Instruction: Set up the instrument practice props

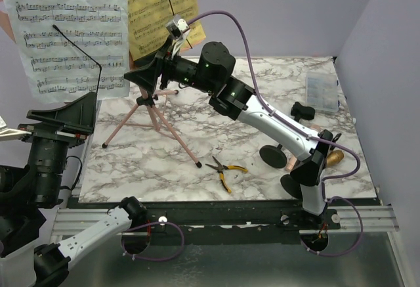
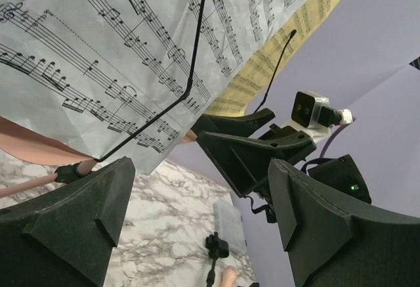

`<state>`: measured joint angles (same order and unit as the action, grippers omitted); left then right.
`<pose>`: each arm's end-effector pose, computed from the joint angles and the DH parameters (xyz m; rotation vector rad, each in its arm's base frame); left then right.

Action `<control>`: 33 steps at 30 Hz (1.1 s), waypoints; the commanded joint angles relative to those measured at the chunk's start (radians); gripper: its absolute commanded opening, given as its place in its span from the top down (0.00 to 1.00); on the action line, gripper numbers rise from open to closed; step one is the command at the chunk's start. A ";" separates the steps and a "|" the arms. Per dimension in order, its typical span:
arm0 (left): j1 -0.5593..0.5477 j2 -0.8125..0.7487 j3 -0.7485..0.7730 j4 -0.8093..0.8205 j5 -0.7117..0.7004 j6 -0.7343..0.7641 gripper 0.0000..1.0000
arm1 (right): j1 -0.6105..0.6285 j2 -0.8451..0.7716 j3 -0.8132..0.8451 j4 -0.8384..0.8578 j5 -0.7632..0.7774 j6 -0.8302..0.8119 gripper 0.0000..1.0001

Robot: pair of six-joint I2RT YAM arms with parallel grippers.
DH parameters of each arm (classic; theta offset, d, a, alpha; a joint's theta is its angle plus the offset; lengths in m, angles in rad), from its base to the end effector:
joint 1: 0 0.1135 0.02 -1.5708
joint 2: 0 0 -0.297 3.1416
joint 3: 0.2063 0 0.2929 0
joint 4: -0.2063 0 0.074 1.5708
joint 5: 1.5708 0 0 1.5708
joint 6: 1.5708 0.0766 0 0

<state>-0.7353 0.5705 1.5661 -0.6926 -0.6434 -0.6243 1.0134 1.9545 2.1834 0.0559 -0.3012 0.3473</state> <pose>0.0344 0.0309 0.5875 -0.4948 1.2752 -0.7425 0.2653 0.4686 0.5537 -0.7247 1.2288 1.3389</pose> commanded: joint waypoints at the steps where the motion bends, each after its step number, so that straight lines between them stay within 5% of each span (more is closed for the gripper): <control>1: -0.007 -0.015 -0.016 -0.034 0.024 -0.012 0.10 | 0.011 0.038 0.035 0.068 -0.020 0.036 0.38; 8: -0.007 -0.029 -0.001 -0.050 0.026 -0.015 0.10 | 0.019 0.041 0.006 0.135 -0.033 0.039 0.56; 20: -0.008 -0.048 0.001 -0.054 0.023 -0.017 0.10 | 0.022 0.067 0.076 0.128 -0.042 -0.027 0.99; 33: -0.007 -0.053 -0.014 -0.060 0.035 -0.047 0.10 | 0.019 0.144 0.294 -0.054 -0.134 -0.483 0.99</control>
<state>-0.7399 0.5270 1.5574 -0.7433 -0.6388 -0.6548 1.0275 2.0548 2.3981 0.0723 -0.3851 0.0422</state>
